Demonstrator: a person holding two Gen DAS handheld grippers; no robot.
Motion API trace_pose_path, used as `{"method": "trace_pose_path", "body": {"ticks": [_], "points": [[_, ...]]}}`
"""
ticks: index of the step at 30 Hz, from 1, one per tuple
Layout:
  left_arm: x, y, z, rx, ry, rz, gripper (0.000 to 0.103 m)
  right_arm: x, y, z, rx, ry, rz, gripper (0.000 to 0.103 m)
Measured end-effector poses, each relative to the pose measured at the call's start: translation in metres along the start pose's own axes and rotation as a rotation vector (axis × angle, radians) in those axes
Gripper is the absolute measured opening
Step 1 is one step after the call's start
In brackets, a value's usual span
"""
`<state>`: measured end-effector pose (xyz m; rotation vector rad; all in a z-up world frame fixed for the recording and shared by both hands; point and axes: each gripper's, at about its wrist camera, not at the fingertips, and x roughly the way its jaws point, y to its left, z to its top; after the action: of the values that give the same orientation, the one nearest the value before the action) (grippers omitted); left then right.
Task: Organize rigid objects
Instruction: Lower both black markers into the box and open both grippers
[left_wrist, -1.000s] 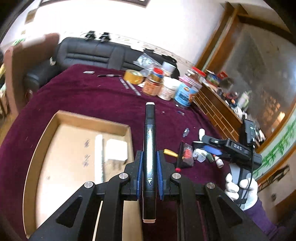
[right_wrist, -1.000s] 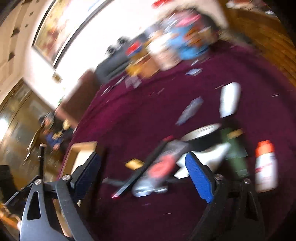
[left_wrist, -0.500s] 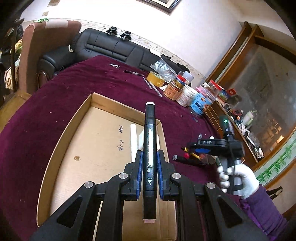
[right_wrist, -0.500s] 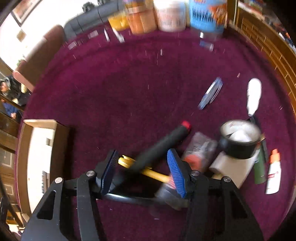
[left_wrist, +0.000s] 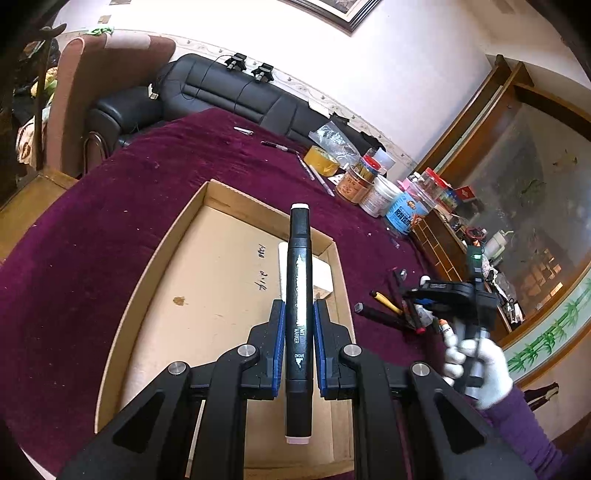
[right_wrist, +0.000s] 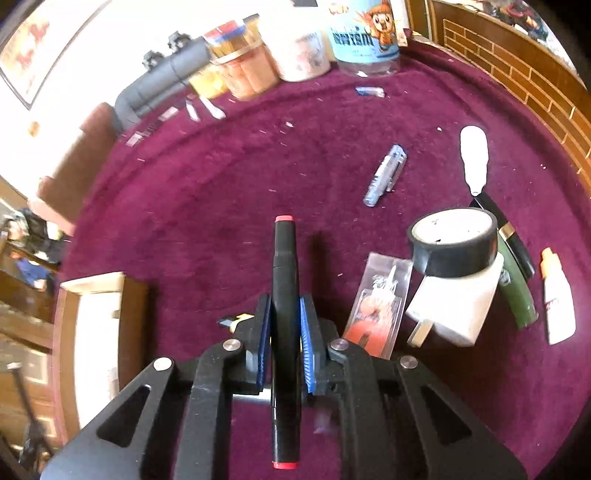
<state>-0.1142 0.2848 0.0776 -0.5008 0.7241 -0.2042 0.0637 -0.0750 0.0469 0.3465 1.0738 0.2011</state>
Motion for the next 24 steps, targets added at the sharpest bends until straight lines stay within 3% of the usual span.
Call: {"method": "trace_pose_path", "body": {"ticks": [6,13,19,24], "points": [[0.026,0.004,0.016,0.027,0.069,0.06,0.011,-0.015,0.051,-0.012,-0.052,0.044,0.189,0.012],[0.085,0.021,0.04,0.02,0.198,0.126,0.011,0.017,0.114,-0.034,-0.091,0.18,0.328,0.013],[0.117,0.04,0.051,-0.017,0.245,0.161,0.011,0.064,0.164,-0.041,-0.112,0.262,0.339,0.013],[0.109,0.048,0.051,-0.046,0.223,0.137,0.016,0.089,0.188,-0.042,-0.13,0.292,0.309,0.013]]}}
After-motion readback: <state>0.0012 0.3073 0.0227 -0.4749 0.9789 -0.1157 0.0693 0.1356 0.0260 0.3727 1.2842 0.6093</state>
